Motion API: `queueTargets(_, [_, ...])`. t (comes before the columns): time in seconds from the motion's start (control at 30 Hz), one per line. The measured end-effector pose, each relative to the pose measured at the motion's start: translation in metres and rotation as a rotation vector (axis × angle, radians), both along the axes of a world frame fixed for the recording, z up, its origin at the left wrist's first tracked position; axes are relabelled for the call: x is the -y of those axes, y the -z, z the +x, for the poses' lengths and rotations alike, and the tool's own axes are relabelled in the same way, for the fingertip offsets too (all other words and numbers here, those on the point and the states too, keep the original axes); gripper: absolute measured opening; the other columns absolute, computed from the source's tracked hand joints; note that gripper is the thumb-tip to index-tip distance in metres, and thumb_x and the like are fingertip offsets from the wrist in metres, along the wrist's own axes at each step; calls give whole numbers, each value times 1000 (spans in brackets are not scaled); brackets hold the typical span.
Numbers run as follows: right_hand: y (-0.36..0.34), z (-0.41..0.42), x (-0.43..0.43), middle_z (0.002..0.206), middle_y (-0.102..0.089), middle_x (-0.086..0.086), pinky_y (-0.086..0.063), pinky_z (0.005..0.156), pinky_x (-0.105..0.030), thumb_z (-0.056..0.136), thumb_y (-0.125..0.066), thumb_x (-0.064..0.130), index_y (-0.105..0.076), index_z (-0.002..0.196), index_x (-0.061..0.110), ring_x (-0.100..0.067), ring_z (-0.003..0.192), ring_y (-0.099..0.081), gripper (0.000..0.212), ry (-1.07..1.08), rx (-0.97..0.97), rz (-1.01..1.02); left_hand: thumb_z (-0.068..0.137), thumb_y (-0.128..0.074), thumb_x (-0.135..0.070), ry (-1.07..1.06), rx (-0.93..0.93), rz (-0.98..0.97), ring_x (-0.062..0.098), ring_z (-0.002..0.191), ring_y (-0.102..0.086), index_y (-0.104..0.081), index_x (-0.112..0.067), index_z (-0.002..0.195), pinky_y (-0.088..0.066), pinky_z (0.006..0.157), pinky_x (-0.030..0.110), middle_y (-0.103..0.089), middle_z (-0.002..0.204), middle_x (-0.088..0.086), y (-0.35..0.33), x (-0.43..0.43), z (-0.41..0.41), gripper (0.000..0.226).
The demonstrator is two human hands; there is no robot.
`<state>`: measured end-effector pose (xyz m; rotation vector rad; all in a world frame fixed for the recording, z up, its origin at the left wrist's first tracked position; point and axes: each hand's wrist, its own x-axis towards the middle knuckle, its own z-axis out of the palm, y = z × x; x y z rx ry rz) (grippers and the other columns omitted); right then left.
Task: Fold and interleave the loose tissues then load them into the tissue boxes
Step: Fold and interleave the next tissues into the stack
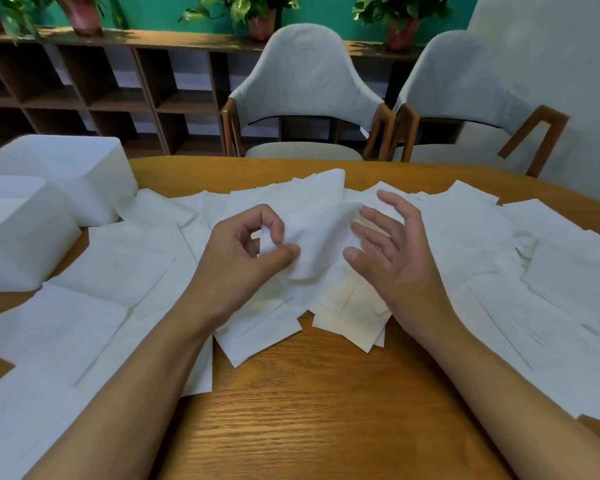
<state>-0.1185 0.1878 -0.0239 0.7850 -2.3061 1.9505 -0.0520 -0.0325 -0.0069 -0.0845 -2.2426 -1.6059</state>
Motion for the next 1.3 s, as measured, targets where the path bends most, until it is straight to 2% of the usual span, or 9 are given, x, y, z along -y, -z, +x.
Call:
queueTargets(0.17, [1,-4,0,149,-49,14,-41,114,-30,79,-82,38,-31,148,40,-1,134,-49,86,53,9,-6,77,-78,-18,81,-12,181,49,74,-34,-55,-25,77,-35,61,58,-36,84,23,3,6,-5,24])
queueTargets(0.33, [-2,-2,-3,134,-62,15,-55,97,-29,81,-83,39,-35,145,45,-5,121,-62,81,-48,135,-64,75,-78,-16,109,-7,259,49,75,-36,-58,-24,77,-35,62,57,-36,83,23,5,6,-6,22])
queueTargets(0.4, [-5,3,-4,124,-69,12,-61,84,-30,84,-79,27,-36,145,41,-9,110,-69,76,-42,154,-102,82,-80,-10,44,5,158,44,66,-36,-61,-21,80,-38,57,48,-43,78,21,7,2,-5,22])
queueTargets(0.5, [-6,3,-5,120,-72,9,-62,77,-33,89,-74,12,-38,140,43,-14,105,-72,70,3,144,-123,92,-74,-2,-43,32,66,7,48,-31,-69,-14,90,-30,49,16,-54,63,-18,10,-5,-4,13])
queueTargets(0.63, [-11,2,-12,120,-67,20,-62,70,-31,89,-74,13,-58,129,39,-15,100,-70,50,-79,134,-42,98,-68,-4,-60,51,120,2,42,-47,-76,-15,107,-33,47,7,-61,58,-22,9,-16,-4,16])
queueTargets(0.77, [-18,2,-20,120,-62,33,-58,69,-21,91,-73,17,-75,111,40,-5,92,-67,31,-110,122,67,97,-70,-8,-13,46,128,13,81,-76,-78,-19,112,-58,65,20,-78,101,-9,-2,-28,-3,20])
queueTargets(0.9, [-26,-10,-40,124,-57,33,-57,75,-17,95,-67,11,-74,116,36,-1,110,-62,34,16,93,111,97,-71,-11,-44,-14,-2,5,108,-68,-70,-29,124,-58,79,19,-66,129,-16,3,-42,-18,32])
queueTargets(1.1, [-15,-21,-74,118,-61,37,-34,87,6,99,-62,17,-72,118,37,26,110,-49,29,187,-7,171,90,-73,-12,46,-68,-439,3,119,-58,-64,-29,127,-51,97,23,-63,125,-18,17,-58,-28,41])
queueTargets(1.3, [-8,-31,-79,124,-60,33,-39,96,-2,95,-66,14,-69,125,36,19,118,-50,37,215,-19,205,83,-68,-25,175,-47,-573,5,131,-52,-71,-32,121,-46,109,37,-60,133,-19,26,-60,-26,39])
